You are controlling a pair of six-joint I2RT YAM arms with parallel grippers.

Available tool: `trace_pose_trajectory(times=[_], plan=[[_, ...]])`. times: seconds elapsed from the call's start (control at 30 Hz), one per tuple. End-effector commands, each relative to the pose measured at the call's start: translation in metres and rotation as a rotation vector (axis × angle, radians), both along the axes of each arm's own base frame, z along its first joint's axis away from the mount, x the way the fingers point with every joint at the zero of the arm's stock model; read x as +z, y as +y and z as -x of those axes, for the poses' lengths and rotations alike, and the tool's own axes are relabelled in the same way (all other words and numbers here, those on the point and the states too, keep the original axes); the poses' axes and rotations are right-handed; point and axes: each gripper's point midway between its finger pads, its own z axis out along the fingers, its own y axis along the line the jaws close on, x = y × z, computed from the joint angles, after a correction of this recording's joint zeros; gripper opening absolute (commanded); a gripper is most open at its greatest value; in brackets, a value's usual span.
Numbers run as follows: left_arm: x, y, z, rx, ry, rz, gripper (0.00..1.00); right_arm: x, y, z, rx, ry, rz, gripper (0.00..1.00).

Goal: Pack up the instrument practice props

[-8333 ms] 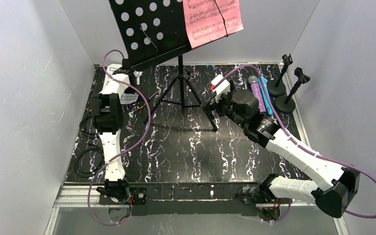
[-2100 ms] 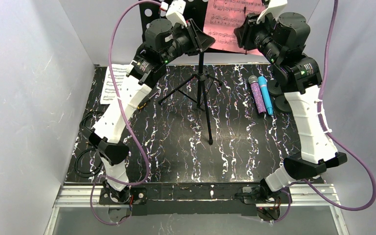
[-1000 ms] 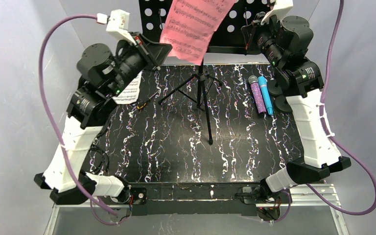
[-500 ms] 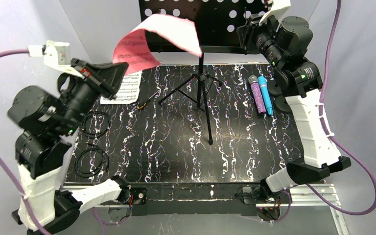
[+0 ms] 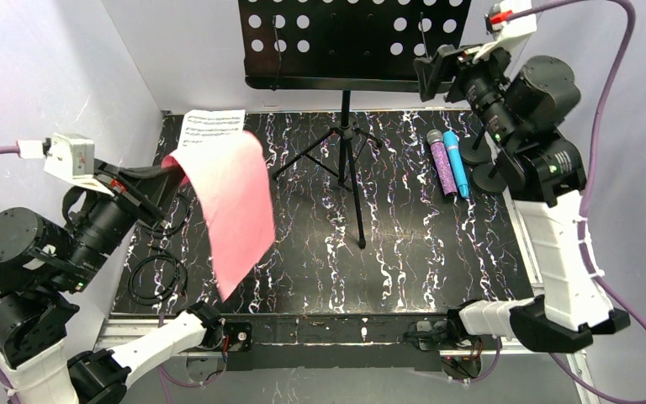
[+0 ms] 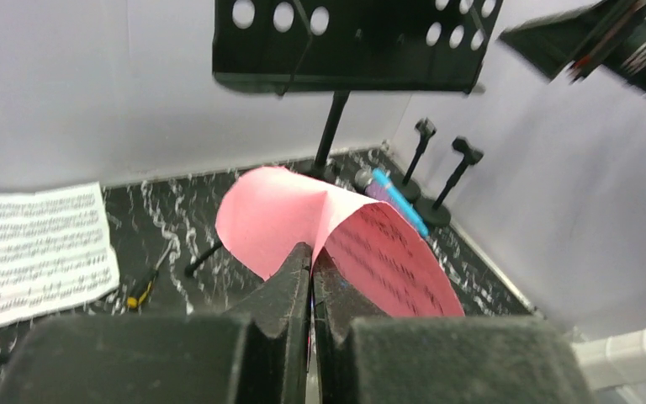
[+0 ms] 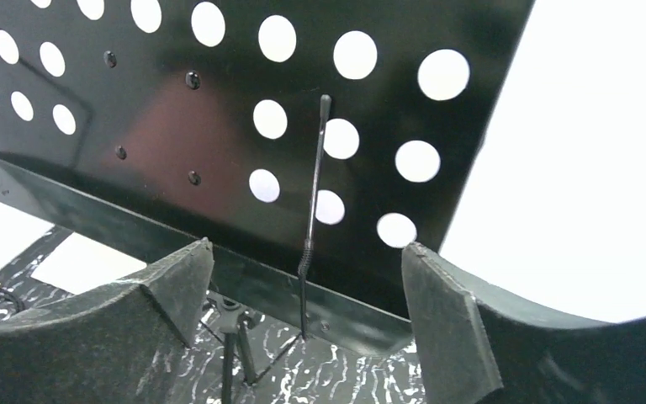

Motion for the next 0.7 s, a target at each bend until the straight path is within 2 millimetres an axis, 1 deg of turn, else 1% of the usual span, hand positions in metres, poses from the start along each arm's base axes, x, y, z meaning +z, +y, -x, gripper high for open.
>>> trace_pose_trajectory(times=[0.0,0.07,0.2,0.4,0.5,0.67], plan=[[-0.055,0.002,0.002,0.009,0.173,-0.078,0.0,0.028,-0.021,0.023,-0.049,-0.132,0.002,0.95],[-0.078,-0.003,0.002,0.003,0.253,-0.086,0.0,0.023,-0.026,0.029,-0.058,-0.141,0.007,0.99],[-0.122,-0.013,-0.003,0.009,0.43,-0.121,0.0,0.008,-0.035,0.04,-0.079,-0.143,0.01,0.99],[-0.171,-0.025,-0.014,0.031,0.647,-0.233,0.0,-0.015,-0.041,0.048,-0.089,-0.109,0.026,0.99],[-0.193,-0.027,-0.02,0.067,0.729,-0.264,0.0,-0.021,-0.043,0.053,-0.083,-0.109,0.04,0.99],[-0.239,-0.035,-0.031,0.12,0.889,-0.321,0.0,-0.036,-0.044,0.059,-0.076,-0.097,0.052,0.99]])
